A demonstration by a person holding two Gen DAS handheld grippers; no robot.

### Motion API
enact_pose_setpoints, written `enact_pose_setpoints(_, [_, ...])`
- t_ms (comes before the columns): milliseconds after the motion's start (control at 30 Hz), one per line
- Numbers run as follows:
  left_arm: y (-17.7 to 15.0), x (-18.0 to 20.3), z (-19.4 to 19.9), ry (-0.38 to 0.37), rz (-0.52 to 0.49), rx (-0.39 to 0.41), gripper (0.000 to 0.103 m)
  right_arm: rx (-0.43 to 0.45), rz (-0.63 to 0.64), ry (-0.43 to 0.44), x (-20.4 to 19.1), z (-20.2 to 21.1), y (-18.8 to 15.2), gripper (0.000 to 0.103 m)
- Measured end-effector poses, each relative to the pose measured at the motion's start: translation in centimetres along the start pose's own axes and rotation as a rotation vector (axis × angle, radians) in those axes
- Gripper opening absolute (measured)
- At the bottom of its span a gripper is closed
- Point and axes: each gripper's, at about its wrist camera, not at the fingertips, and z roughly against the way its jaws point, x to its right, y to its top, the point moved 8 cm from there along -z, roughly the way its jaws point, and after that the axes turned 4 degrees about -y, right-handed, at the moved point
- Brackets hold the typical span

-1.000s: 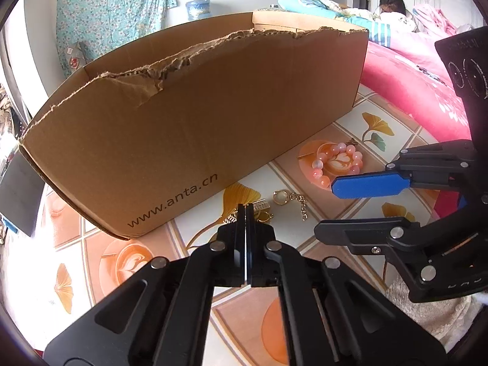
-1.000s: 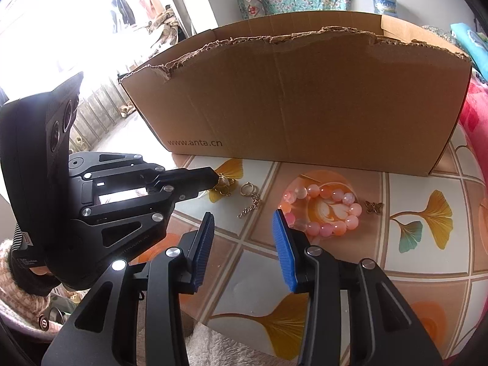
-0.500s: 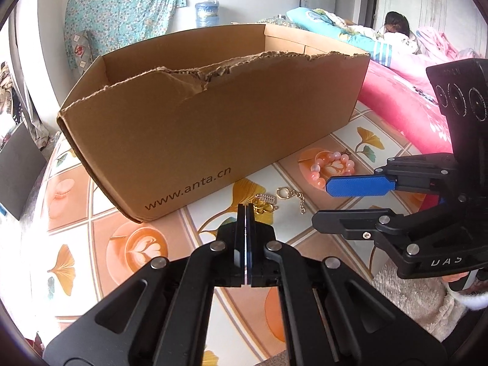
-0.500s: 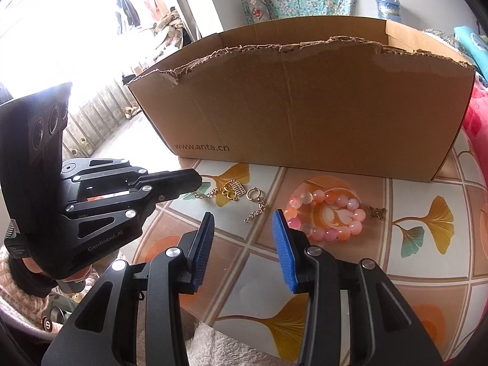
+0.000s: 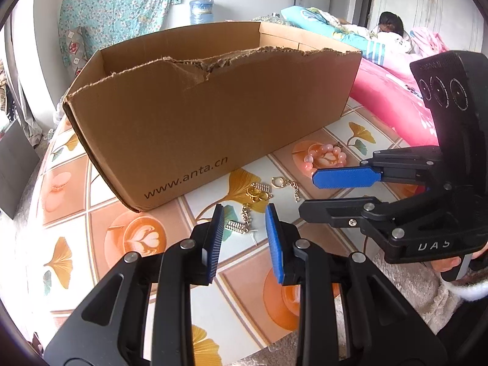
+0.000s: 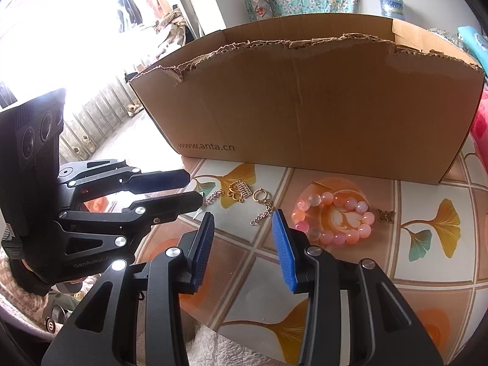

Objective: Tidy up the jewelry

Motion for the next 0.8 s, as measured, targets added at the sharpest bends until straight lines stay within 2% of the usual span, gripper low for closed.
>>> enact_pose_setpoints(200, [-0.7,-0.3,-1.1,0.062,-0.032,-0.033,0.025,0.000,0.002,-0.002,-0.3,-0.1,0.2,0.039])
enact_pose_setpoints(233, [-0.7,-0.4,-1.1,0.060,-0.025,-0.029,0.021,0.001,0.004,-0.004,-0.4,-0.1,0.4,0.039])
enact_pose_setpoints(300, [-0.6,-1.0,-1.1,0.075,-0.010,-0.020,0.005,0.008,0.004,-0.006,-0.6,0.1,0.7,0.039])
enact_pose_setpoints(367, [-0.7,-1.5,-1.1,0.076,0.002,-0.013,0.000,0.017,0.009,-0.012,-0.9,0.3,1.0,0.039])
enact_pose_setpoints(600, [-1.2,-2.4,0.0,0.055,0.058,0.022,0.000,0.024,0.021,-0.029,-1.7,0.7,0.8,0.039])
enact_pose_setpoints(800, [0.0,-3.2,2.7,0.058,0.103,0.121,0.000,0.039,0.050,-0.028,-2.7,0.7,1.4,0.039])
